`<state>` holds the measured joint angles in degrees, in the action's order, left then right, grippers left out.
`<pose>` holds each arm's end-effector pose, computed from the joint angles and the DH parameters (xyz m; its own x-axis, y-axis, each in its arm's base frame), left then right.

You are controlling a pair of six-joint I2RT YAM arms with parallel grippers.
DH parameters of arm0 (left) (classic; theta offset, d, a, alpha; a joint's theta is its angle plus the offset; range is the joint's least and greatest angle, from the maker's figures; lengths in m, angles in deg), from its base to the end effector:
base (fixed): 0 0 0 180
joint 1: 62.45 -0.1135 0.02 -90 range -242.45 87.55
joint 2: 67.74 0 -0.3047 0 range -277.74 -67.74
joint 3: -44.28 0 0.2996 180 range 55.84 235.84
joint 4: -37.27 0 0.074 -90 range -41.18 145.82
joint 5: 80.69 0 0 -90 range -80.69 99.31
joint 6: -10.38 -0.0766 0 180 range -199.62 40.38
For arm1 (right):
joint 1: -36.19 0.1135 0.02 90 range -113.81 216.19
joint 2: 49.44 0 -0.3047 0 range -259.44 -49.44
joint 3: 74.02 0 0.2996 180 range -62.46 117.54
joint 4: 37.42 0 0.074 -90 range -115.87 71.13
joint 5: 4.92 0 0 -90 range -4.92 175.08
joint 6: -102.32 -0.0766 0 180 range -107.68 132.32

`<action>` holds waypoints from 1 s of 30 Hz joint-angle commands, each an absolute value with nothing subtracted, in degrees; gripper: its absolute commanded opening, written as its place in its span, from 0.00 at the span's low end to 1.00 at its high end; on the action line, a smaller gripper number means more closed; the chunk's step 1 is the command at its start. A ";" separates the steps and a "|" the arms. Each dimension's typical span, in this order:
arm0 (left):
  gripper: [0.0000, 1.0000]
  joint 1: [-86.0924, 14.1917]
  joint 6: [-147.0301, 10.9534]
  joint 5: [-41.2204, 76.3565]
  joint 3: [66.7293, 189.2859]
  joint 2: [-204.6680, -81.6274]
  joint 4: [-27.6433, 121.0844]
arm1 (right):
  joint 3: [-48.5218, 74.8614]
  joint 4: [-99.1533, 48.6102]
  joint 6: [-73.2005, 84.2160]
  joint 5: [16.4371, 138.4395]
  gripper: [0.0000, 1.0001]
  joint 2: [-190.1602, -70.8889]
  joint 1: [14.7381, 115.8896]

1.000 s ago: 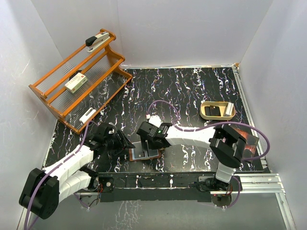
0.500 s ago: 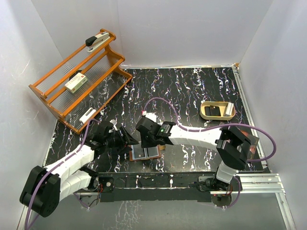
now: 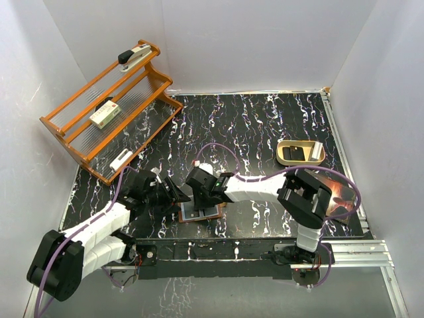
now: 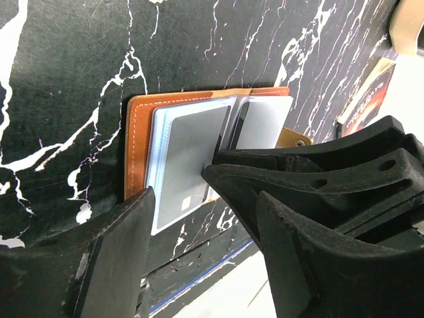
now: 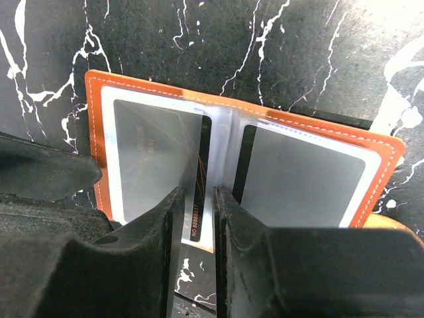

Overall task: Put the credit cards into the card holder
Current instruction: Turn over the card slot in the card holder.

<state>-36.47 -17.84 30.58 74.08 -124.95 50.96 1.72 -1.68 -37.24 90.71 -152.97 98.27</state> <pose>0.1950 -0.1260 0.1362 -0.8557 -0.4965 -0.1462 -0.2115 0.5932 -0.7768 0.2048 0.3705 0.1356 -0.9256 -0.1290 -0.3560 -0.2381 0.9293 0.2823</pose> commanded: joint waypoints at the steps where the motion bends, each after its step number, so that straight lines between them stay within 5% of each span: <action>1: 0.61 -36.88 -18.82 29.97 74.15 -125.47 50.70 | -0.66 -4.52 -36.85 91.83 0.19 -153.13 97.97; 11: 0.61 -36.87 -20.43 29.65 74.67 -127.79 48.90 | -7.19 -11.40 -37.26 88.36 0.01 -151.88 97.30; 30: 0.56 -36.87 -19.68 32.86 76.00 -128.25 46.29 | -9.71 -14.96 -37.59 85.16 0.00 -153.29 96.30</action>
